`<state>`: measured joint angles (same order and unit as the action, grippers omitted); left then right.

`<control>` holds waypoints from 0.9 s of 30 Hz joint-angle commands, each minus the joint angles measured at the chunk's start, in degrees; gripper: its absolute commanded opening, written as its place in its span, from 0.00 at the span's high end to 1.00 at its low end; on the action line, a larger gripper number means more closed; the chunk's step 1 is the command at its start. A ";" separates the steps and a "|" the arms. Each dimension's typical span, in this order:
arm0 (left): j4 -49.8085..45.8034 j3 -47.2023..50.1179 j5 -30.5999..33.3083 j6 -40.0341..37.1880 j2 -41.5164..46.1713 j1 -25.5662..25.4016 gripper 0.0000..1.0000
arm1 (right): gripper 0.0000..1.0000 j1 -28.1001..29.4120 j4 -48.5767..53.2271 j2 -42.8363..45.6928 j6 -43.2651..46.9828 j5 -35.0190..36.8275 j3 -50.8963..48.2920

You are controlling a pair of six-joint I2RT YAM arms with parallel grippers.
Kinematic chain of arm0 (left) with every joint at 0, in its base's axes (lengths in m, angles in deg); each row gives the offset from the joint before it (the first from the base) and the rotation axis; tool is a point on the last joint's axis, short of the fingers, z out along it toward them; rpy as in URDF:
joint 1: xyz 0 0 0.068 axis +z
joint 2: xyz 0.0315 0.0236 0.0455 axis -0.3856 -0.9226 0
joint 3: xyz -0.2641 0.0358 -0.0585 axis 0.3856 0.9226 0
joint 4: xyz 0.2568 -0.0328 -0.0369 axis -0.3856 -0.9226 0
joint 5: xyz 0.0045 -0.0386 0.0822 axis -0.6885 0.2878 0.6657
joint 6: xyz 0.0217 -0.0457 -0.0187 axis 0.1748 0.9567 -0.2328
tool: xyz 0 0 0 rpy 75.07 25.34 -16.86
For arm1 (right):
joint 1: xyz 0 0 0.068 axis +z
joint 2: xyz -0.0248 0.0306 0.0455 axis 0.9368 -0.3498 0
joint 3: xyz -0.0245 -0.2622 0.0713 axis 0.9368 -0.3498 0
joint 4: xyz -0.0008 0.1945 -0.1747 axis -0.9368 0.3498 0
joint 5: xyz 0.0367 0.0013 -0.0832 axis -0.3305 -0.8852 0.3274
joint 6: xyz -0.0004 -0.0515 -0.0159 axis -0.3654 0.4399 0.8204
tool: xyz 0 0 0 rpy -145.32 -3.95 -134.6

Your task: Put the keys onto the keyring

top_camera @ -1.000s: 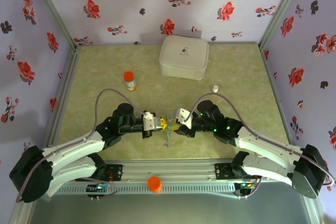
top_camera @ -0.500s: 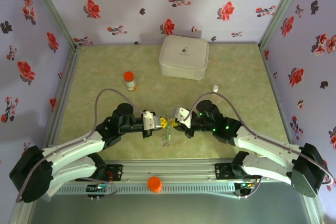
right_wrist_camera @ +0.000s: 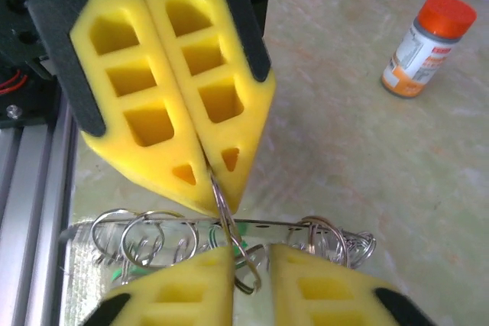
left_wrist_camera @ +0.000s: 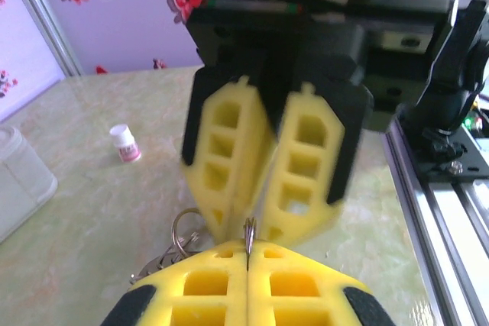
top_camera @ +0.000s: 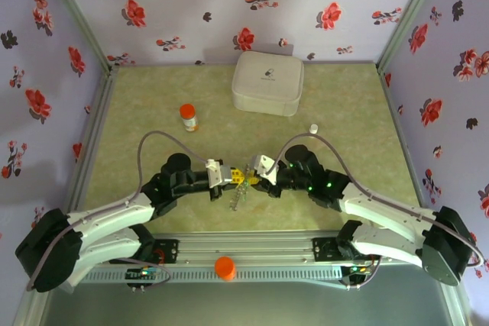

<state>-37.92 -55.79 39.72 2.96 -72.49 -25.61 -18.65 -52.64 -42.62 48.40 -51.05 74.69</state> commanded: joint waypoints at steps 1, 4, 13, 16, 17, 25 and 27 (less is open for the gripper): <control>6.51 -0.27 -2.53 1.73 0.01 -0.35 1.00 | 0.73 -0.25 -1.33 0.87 -0.61 0.87 -1.18; 6.25 -0.02 -2.62 1.65 -0.30 -0.40 1.00 | 0.70 -0.25 -1.35 2.40 0.74 1.35 -2.06; 7.78 0.25 -3.15 2.26 -1.54 -0.40 1.00 | 0.71 -0.28 -2.14 5.77 1.94 -1.75 -3.57; 7.83 0.16 -3.56 2.55 -1.56 -0.40 1.00 | 0.73 -0.29 -3.96 5.59 1.33 -1.96 -3.53; 7.74 0.21 -3.73 2.61 -1.50 -0.42 1.00 | 0.75 -0.25 -4.20 5.60 1.17 -2.14 -3.44; 8.81 -0.52 -5.03 3.90 -1.23 -0.38 1.00 | 0.88 -0.33 -2.98 3.52 1.99 -0.74 -3.22; 10.04 -0.88 -5.33 4.92 -1.27 -0.40 1.00 | 0.84 -0.31 -2.25 2.85 2.08 -0.75 -2.81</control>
<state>-34.13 -55.79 36.49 5.87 -73.89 -25.67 -18.65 -55.30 -38.79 50.06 -52.16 71.82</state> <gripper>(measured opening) 0.054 0.145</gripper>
